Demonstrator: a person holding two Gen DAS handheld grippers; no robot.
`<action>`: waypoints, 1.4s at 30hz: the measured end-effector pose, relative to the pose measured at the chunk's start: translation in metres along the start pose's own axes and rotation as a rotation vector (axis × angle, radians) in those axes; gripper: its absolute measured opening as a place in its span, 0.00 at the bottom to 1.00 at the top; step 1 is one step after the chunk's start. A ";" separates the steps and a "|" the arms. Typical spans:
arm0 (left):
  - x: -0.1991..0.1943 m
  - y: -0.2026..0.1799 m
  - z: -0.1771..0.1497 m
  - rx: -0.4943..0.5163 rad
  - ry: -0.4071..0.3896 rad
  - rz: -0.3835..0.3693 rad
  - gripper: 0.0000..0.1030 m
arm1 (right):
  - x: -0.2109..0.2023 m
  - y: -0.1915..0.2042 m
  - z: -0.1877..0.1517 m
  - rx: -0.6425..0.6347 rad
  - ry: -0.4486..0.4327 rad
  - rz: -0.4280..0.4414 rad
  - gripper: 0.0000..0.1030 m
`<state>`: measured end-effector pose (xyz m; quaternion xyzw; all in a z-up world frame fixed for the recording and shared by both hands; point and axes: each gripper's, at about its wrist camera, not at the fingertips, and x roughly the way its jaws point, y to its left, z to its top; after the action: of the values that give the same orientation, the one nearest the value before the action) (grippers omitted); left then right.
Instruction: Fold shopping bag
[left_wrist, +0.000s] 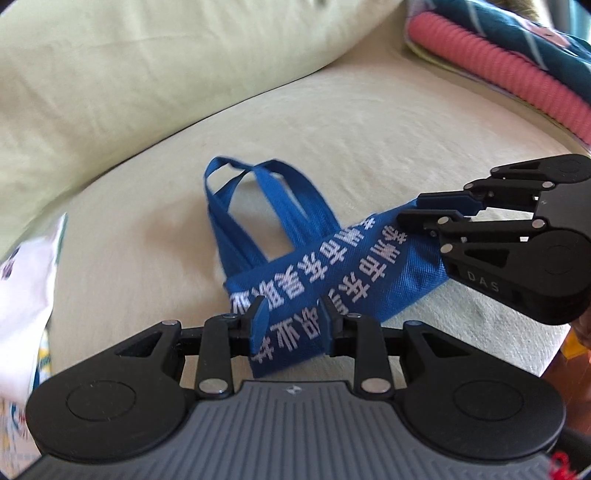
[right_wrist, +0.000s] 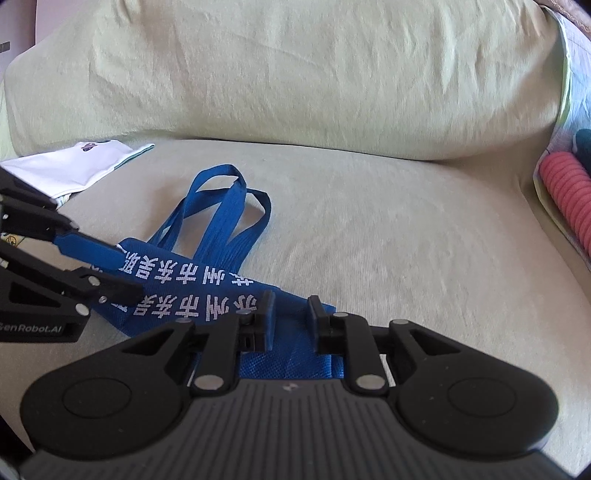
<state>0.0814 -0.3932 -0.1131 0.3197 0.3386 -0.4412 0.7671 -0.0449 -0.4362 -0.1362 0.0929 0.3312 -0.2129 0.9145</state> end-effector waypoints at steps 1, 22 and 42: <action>0.000 0.000 -0.001 -0.008 0.001 0.003 0.34 | 0.000 0.000 -0.001 0.001 -0.003 0.001 0.17; 0.004 0.007 -0.004 0.026 0.020 -0.012 0.34 | -0.015 0.001 0.016 0.063 0.010 -0.008 0.18; 0.003 -0.001 -0.005 0.110 -0.009 -0.002 0.34 | -0.023 -0.002 0.006 -0.038 -0.029 0.052 0.28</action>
<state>0.0806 -0.3904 -0.1183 0.3588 0.3108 -0.4615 0.7494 -0.0587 -0.4324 -0.1167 0.0808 0.3196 -0.1841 0.9260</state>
